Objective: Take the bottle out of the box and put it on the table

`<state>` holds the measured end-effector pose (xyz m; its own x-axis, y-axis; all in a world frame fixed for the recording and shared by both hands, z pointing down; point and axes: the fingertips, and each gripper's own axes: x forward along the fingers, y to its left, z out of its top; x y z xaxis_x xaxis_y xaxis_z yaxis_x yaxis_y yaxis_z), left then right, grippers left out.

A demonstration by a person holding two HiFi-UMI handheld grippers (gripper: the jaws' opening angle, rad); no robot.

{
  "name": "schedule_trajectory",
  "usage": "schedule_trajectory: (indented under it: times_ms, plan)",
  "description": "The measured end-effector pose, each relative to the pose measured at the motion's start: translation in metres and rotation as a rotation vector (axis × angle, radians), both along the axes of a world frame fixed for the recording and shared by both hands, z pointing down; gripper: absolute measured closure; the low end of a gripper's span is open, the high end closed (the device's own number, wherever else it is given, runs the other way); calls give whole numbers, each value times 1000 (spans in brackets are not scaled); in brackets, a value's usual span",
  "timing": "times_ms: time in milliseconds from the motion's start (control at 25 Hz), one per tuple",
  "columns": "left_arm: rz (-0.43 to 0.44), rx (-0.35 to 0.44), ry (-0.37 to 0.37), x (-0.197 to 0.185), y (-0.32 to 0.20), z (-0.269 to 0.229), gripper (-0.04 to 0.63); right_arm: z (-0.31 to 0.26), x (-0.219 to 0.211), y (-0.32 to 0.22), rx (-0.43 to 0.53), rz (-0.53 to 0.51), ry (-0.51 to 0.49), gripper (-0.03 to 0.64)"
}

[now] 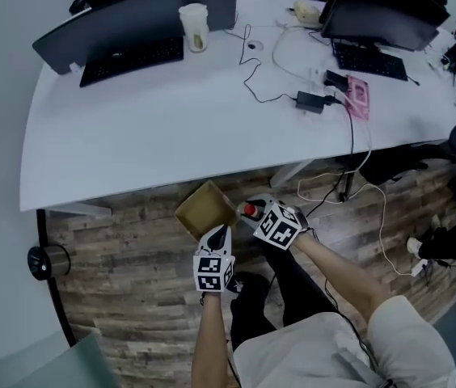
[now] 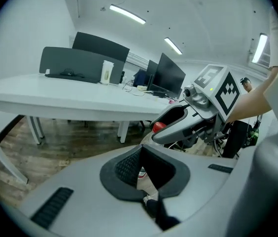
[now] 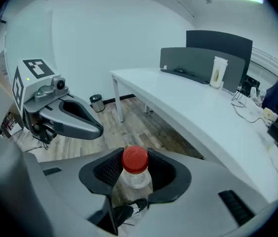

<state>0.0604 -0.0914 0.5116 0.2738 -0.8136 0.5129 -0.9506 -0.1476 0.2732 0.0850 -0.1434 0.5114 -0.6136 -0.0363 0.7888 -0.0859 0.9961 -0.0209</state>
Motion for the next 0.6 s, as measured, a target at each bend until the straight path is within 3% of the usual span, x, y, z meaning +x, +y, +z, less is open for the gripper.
schedule_trajectory:
  times_ms: [320,600]
  plan:
    - [138,45,-20,55,-49,-97,580,-116,49,-32,-4,29,-18,434]
    - [163,82,-47,63,-94,-156,580,-194,50,-74,18,-41,-34,434]
